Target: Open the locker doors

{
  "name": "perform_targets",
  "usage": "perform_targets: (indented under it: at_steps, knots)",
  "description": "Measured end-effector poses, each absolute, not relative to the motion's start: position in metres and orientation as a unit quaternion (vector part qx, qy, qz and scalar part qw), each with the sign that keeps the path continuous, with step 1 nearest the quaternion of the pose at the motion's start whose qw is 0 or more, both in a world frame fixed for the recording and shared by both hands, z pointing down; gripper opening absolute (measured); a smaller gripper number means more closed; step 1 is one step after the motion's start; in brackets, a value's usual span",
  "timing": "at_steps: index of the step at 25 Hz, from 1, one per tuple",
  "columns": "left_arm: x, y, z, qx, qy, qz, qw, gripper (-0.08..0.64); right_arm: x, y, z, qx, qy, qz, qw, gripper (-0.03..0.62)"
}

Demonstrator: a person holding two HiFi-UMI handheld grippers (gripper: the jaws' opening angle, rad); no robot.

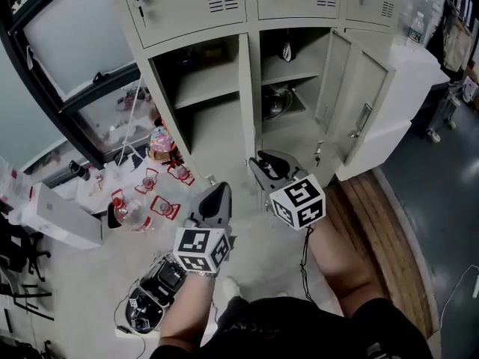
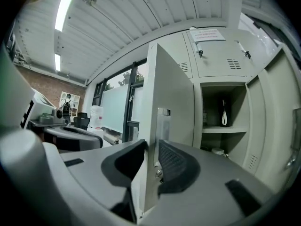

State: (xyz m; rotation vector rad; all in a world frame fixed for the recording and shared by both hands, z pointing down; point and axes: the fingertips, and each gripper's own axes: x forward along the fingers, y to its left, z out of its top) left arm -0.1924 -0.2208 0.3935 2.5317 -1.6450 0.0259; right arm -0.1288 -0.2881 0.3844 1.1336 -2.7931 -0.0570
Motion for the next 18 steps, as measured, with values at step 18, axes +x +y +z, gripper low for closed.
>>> perform_targets:
  at_steps: [18]
  knots:
    - [-0.173,-0.21,0.394,0.835,-0.547,0.022,0.056,-0.002,-0.092,-0.298,0.388,0.453,-0.889,-0.027,0.06,0.12]
